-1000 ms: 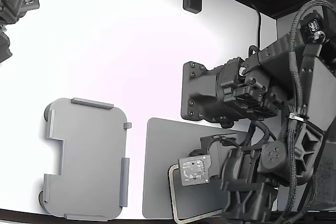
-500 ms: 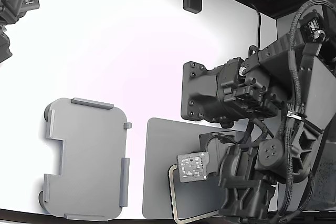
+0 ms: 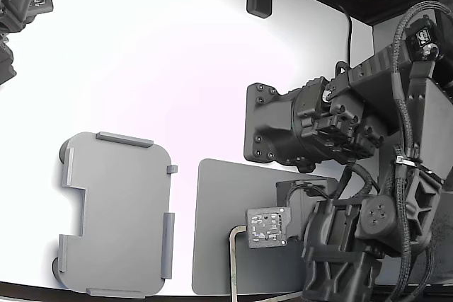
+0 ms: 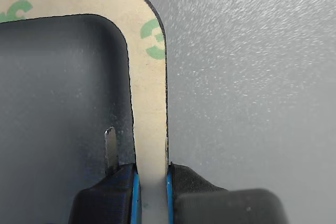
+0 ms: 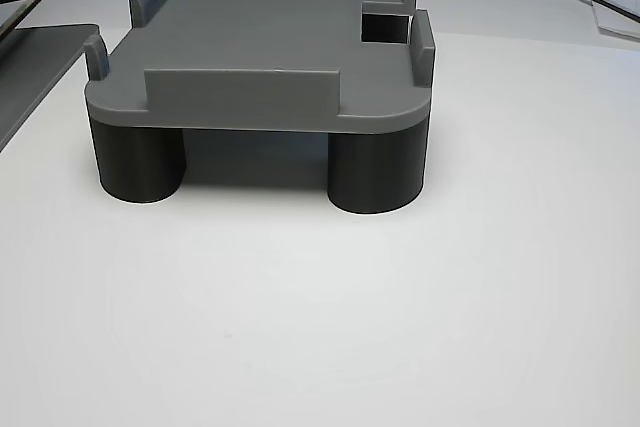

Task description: Move top rectangular frame to the holder.

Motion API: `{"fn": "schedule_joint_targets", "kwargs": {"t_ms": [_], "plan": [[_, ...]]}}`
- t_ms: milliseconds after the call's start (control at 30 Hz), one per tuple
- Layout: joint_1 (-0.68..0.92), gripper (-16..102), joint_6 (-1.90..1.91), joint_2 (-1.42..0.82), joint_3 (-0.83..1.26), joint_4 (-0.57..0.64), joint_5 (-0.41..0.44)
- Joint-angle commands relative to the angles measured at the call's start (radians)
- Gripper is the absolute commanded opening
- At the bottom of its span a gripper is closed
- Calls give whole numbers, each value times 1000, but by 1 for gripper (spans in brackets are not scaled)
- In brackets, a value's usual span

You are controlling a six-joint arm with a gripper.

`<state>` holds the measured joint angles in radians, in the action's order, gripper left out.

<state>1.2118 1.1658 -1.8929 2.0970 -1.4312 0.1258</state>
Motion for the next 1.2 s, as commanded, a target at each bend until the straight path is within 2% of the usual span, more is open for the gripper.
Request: {"fn": "schedule_joint_targets", "kwargs": {"t_ms": [0, 67, 267, 433, 633, 767, 967, 1067, 1167], "plan": [[-28, -11, 115, 15, -219, -140, 40], [-35, -11, 225, 48, -348, -224, 86], [-155, -11, 454, -44, -446, -207, 74], [-221, -11, 663, -48, -471, -167, 138], [-336, -11, 836, 37, -512, -181, 227], [-405, -11, 953, 84, -534, -156, 225], [-506, -10, 1065, 235, -690, -166, 169], [-534, -10, 1124, 351, -824, -222, 129], [-560, -11, 1143, 387, -842, -222, 94]]}}
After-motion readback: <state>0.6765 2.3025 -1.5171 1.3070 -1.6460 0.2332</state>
